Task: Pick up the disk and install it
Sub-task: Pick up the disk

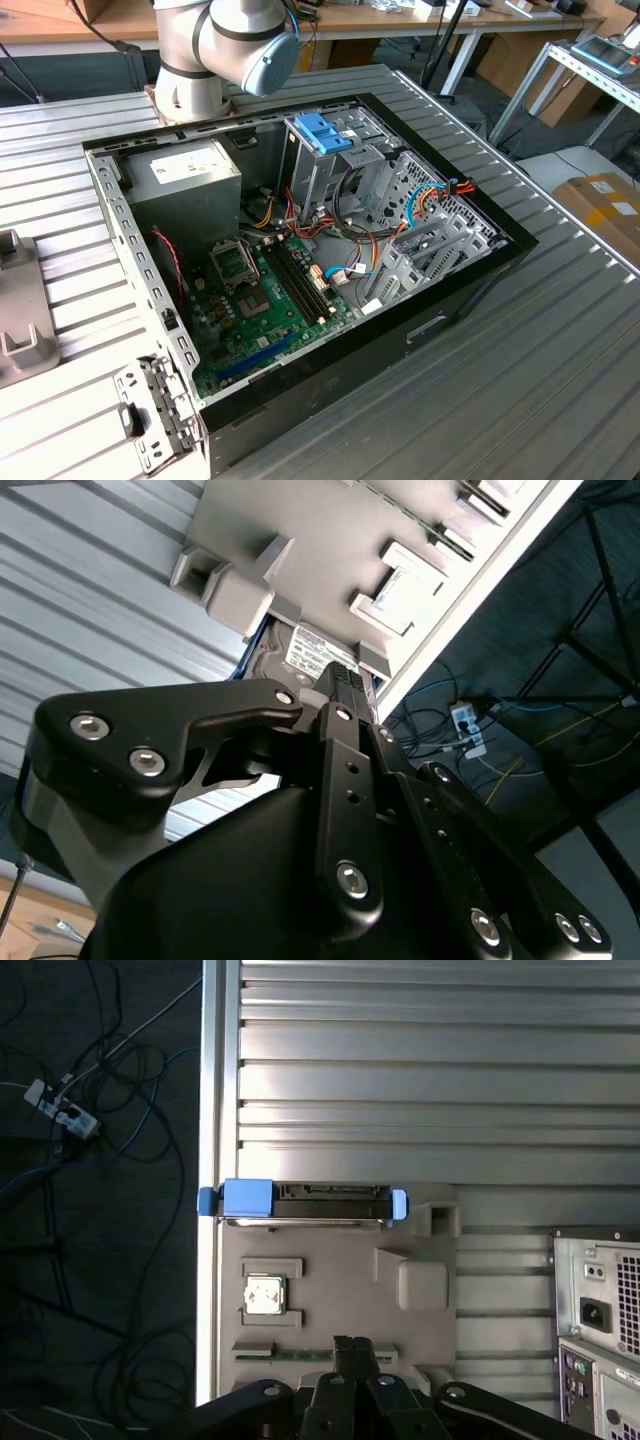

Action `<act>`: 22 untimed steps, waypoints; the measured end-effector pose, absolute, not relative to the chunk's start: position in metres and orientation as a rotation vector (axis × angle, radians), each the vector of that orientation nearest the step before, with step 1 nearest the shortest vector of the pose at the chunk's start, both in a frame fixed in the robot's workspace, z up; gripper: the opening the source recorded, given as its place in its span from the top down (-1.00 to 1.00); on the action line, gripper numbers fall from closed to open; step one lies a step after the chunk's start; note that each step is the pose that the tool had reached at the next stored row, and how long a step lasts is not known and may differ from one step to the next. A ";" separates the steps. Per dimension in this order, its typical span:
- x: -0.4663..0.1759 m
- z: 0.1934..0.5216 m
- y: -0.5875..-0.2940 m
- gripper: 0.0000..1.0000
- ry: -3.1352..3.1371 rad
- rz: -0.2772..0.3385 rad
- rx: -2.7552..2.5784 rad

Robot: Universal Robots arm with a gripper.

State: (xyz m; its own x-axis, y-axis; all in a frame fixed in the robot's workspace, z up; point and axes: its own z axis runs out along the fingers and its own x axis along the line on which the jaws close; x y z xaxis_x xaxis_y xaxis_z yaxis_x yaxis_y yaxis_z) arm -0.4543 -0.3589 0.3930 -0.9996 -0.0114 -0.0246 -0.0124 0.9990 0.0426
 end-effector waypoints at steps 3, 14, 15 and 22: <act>-0.454 0.393 -0.359 0.80 3.117 0.067 -0.060; -0.454 0.393 -0.359 0.80 3.114 0.068 -0.168; -0.454 0.393 -0.359 0.80 3.114 0.068 -0.174; -0.454 0.393 -0.359 0.80 3.112 0.069 -0.219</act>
